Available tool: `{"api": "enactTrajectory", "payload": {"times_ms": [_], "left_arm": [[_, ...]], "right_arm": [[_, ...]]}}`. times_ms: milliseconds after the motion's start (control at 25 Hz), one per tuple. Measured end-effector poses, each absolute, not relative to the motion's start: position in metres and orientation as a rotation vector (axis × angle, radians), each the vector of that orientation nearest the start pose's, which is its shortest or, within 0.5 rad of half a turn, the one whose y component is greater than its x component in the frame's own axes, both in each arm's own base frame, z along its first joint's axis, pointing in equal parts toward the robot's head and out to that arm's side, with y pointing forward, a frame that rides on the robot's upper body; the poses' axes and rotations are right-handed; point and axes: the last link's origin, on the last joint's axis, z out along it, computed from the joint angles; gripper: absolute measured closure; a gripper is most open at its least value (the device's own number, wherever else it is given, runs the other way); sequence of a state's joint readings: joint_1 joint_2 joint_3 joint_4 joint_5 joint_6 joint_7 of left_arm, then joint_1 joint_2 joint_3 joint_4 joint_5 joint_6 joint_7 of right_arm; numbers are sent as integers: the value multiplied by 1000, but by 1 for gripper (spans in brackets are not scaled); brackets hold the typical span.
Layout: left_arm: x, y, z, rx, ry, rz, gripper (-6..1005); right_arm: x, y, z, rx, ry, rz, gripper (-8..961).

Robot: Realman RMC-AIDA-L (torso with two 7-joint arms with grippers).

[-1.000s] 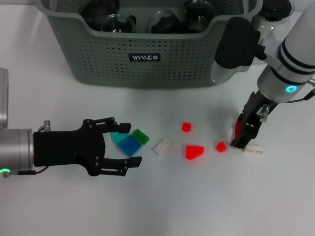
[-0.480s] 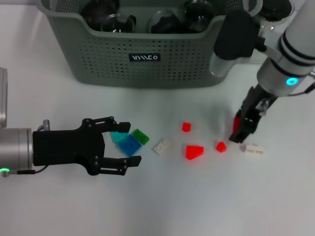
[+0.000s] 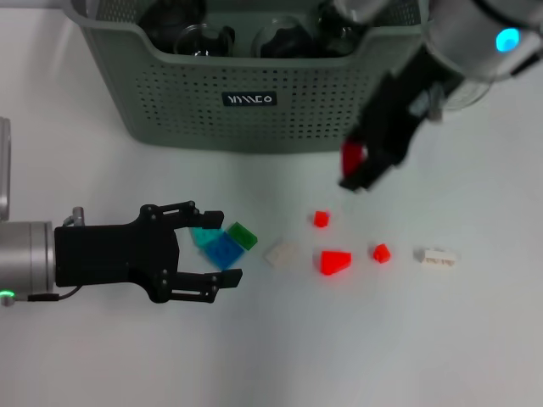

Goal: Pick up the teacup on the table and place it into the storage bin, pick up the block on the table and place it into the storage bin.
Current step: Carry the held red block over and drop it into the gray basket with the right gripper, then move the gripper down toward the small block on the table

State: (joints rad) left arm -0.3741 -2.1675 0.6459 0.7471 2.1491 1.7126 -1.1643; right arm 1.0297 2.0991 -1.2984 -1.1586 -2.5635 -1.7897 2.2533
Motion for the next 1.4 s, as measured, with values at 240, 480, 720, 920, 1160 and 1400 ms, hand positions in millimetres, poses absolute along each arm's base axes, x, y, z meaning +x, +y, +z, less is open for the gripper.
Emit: {"api": "enactTrajectory", "payload": {"times_ms": [240, 480, 720, 920, 1160, 1400], "left_arm": [[-287, 260, -23, -2856, -471, -663, 140], [-286, 261, -23, -2858, -466, -666, 140], [-285, 262, -22, -2854, -461, -669, 140], [-285, 263, -21, -2852, -456, -667, 140], [-286, 264, -19, -2841, -458, -668, 140], [-286, 265, -18, -2837, -459, -665, 140]], "right_arm": [[18, 391, 13, -3011, 217, -363, 266], [-9, 425, 39, -2823, 314, -101, 270], [0, 460, 29, -2615, 391, -114, 271], [20, 482, 9, -2506, 403, -209, 342], [32, 492, -2, -2457, 395, -241, 542], [22, 487, 9, -2489, 390, -190, 785]]}}
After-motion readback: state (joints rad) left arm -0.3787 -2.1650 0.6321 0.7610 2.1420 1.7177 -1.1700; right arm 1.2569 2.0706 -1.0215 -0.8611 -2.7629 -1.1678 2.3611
